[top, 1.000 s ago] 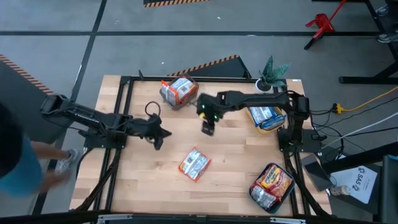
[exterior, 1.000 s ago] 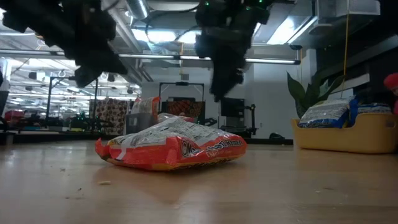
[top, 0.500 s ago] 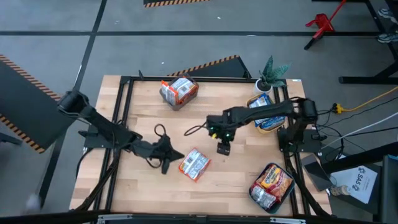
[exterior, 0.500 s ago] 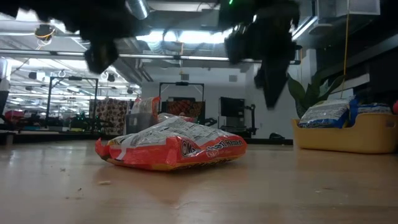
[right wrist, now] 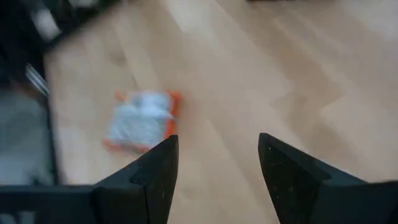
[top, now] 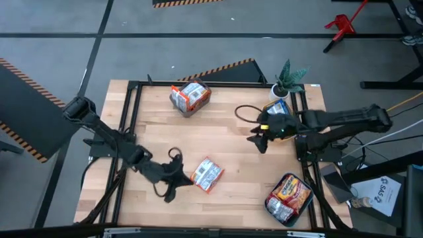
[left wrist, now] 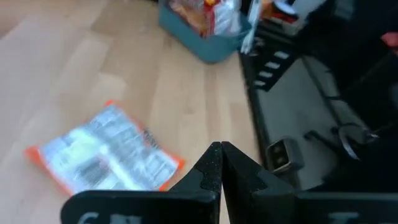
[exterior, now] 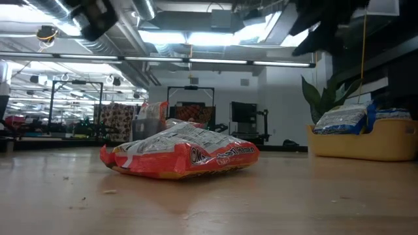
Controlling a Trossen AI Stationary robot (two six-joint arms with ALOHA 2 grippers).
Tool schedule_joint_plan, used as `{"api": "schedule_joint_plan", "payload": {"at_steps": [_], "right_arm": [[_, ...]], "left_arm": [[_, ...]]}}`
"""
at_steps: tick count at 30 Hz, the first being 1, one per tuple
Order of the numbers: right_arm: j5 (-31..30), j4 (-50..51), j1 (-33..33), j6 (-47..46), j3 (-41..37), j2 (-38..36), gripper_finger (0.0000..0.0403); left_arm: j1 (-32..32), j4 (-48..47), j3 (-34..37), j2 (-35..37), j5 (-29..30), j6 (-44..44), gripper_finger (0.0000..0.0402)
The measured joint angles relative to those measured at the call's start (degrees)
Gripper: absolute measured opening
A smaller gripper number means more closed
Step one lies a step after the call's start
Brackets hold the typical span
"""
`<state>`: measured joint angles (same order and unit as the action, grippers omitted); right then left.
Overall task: Sort Maruchan noodles
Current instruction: Put the orange noodle pack into the gray bin
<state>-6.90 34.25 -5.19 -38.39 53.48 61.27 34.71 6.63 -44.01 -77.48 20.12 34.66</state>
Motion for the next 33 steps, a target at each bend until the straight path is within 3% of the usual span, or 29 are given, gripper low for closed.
{"api": "schedule_joint_plan", "payload": {"at_steps": [4, 7, 15, 20, 28, 33], "right_arm": [[2.5, -27.3, -2.3, -8.8, -14.4, 0.2, 0.0207], [1.8, -40.5, -4.2, -12.2, -19.7, 5.4, 0.0207], [0.0, -44.9, -5.8, -10.4, -15.9, 21.9, 0.0207], [3.6, -44.8, -5.7, -7.2, -12.1, 28.8, 0.0207], [4.9, -48.2, -5.7, -6.2, -8.8, 34.9, 0.0212], [5.1, -47.4, -5.7, -6.2, -8.6, 36.4, 0.0256]], "left_arm": [[3.6, 0.0, 2.6, -1.4, 8.1, 3.6, 0.0000], [4.4, 1.6, 4.3, -4.2, 9.3, 6.3, 0.0000], [3.4, 7.9, 5.1, -12.7, 11.0, 5.5, 0.0000], [2.5, 8.8, 5.1, -18.5, 11.5, 7.3, 0.0000], [1.9, 18.6, 5.1, -27.5, 10.8, 11.0, 0.0000], [1.8, 19.2, 4.9, -30.7, 11.5, 14.7, 0.0000]]}}
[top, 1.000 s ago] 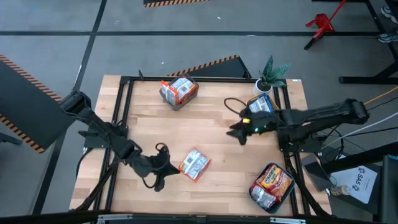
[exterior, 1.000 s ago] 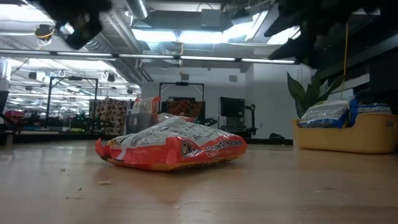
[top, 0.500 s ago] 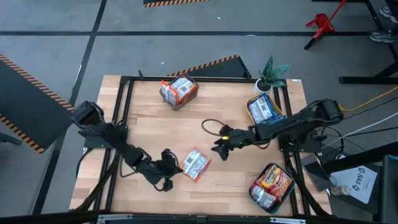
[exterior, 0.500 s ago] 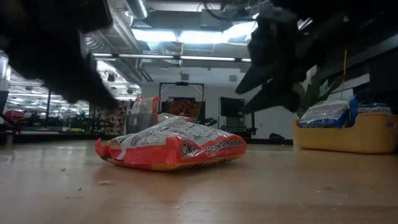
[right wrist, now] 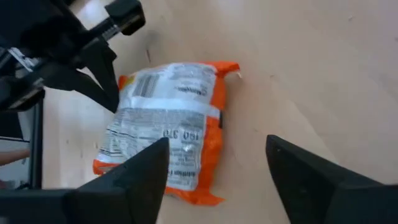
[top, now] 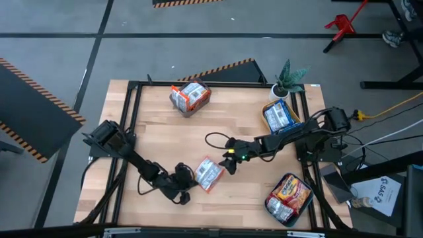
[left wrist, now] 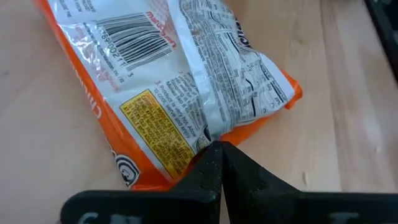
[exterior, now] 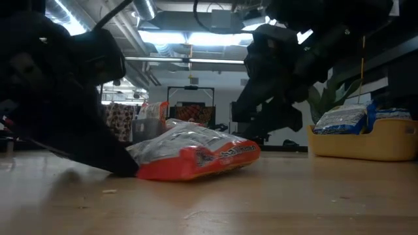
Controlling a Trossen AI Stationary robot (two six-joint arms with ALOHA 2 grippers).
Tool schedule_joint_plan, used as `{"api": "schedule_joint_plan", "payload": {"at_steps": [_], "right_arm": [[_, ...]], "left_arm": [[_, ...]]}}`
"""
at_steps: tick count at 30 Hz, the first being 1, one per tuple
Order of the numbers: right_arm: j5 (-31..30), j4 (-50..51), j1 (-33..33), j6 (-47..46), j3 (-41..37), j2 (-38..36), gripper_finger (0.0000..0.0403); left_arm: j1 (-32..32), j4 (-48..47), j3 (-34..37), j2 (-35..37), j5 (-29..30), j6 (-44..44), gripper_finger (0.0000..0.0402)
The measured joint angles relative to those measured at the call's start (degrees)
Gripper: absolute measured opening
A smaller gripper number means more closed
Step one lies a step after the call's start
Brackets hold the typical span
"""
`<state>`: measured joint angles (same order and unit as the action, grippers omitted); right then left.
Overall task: Sort Maruchan noodles
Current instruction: Put the orange noodle pack into the gray bin
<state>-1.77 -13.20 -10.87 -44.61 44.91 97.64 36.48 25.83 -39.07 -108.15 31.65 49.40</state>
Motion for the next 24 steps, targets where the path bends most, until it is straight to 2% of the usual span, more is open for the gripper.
{"api": "schedule_joint_plan", "payload": {"at_steps": [5, 10, 17, 24], "right_arm": [[0.4, -0.6, 0.0, -0.8, 0.1, 1.3, 0.0308], [0.8, -3.3, 0.1, -1.6, 0.1, 4.5, 0.0336], [4.6, -12.4, 1.3, -3.3, 0.1, 9.5, 0.0342], [7.9, -13.8, 1.3, -3.2, 3.0, 13.0, 0.0342]], "left_arm": [[-0.5, 0.8, -0.2, -1.8, 0.7, 3.0, 0.0000], [-1.0, 0.4, -0.2, -1.9, 0.2, 3.0, 0.0000], [-2.6, 0.2, -0.1, -2.0, -0.3, 2.8, 0.0000], [-5.2, 0.8, 0.0, -2.0, -1.6, 1.9, 0.0000]]}}
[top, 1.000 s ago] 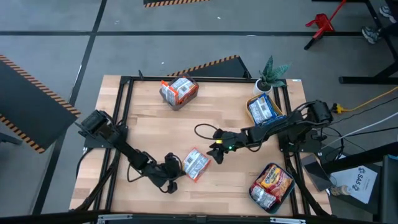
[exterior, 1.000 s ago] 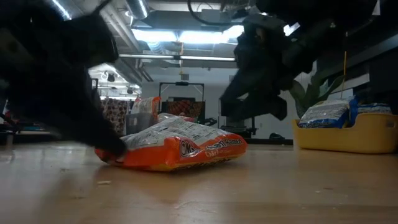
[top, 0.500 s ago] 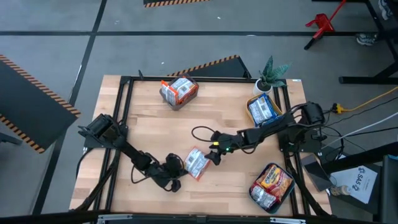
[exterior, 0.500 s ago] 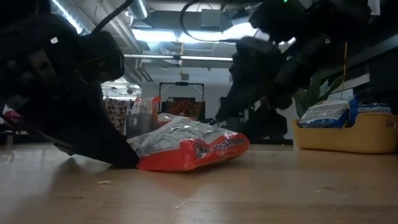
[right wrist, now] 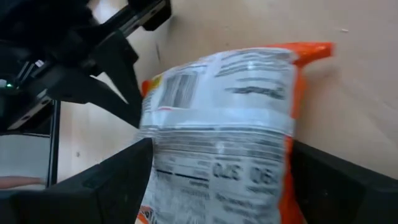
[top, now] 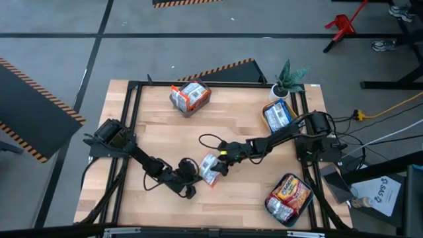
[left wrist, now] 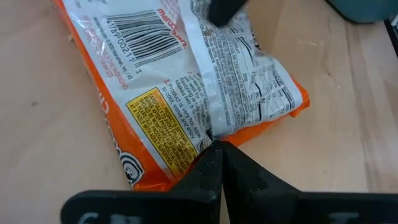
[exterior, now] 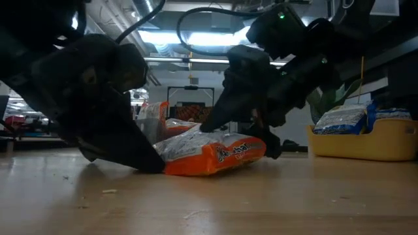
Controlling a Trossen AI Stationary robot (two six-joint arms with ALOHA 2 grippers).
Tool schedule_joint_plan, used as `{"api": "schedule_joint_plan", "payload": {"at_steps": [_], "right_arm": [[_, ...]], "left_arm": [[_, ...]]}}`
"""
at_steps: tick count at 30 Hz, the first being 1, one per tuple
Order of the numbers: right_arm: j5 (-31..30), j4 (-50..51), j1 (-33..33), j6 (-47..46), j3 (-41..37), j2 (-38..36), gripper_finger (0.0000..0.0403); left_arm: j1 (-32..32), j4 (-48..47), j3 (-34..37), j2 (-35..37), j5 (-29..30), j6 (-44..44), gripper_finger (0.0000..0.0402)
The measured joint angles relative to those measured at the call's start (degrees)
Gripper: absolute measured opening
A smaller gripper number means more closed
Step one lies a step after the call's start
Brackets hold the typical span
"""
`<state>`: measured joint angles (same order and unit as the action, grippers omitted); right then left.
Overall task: Sort Maruchan noodles
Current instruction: Put the orange noodle pack into the gray bin
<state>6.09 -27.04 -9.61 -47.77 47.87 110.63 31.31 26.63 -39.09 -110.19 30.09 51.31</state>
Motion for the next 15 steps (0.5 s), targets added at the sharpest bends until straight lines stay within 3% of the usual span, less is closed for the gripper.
{"api": "schedule_joint_plan", "payload": {"at_steps": [8, 15], "right_arm": [[5.2, -0.1, 0.0, 1.5, 4.3, 3.2, 0.0335], [4.4, 1.0, -0.1, 1.5, 5.9, 3.9, 0.0259]], "left_arm": [[-2.1, 0.5, 0.1, -0.1, -0.2, -1.0, 0.0000], [-2.7, 1.5, 0.2, -0.2, 0.0, -1.4, 0.0000]]}}
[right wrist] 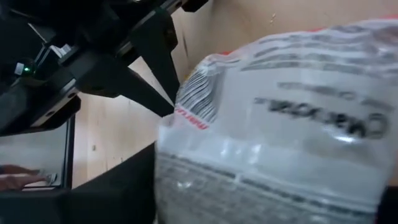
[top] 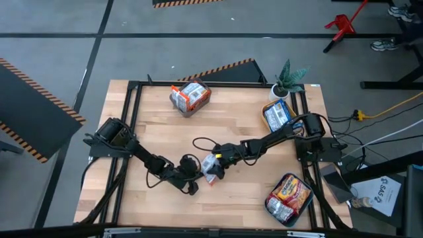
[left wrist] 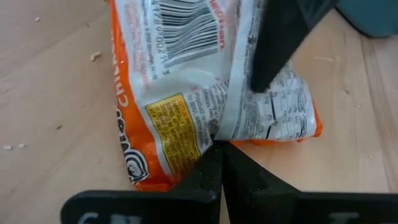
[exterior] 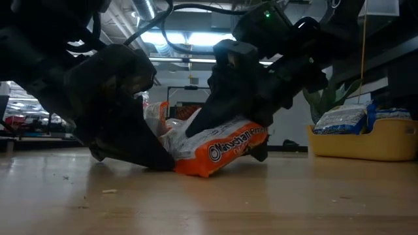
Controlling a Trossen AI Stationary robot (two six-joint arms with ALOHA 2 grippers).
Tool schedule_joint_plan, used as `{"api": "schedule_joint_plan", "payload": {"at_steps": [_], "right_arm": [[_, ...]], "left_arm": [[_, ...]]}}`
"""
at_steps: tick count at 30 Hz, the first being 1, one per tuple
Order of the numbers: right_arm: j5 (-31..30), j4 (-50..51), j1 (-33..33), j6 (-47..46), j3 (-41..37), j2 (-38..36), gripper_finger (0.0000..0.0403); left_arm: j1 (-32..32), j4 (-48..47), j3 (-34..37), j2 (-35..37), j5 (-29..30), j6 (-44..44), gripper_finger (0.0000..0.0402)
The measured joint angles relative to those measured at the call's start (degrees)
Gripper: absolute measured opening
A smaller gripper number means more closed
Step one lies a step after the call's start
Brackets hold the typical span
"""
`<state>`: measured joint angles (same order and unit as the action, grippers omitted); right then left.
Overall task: Sort Maruchan noodles
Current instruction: Put the orange noodle pack into the gray bin
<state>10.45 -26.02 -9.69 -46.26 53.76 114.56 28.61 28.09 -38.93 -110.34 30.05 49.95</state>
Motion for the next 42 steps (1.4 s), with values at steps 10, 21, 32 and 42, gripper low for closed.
{"api": "schedule_joint_plan", "payload": {"at_steps": [10, 21, 32, 42], "right_arm": [[0.2, -1.1, 0.2, -1.7, 0.4, -0.3, 0.0119], [7.3, 7.4, 11.4, 4.4, 12.3, -1.8, 0.0127], [10.2, 29.5, 32.0, 22.8, 37.1, -1.8, 0.0125], [10.3, 31.8, 44.9, 27.0, 48.0, 3.2, 0.0125]], "left_arm": [[-0.1, -2.0, 0.2, 4.5, -2.9, -0.1, 0.0000], [-0.2, -20.5, 0.0, 24.7, -2.1, 0.9, 0.0000], [-0.2, -28.5, 0.1, 40.4, 12.9, -0.6, 0.0000], [-0.4, -30.4, 0.0, 40.9, 14.7, -2.2, 0.0000]]}}
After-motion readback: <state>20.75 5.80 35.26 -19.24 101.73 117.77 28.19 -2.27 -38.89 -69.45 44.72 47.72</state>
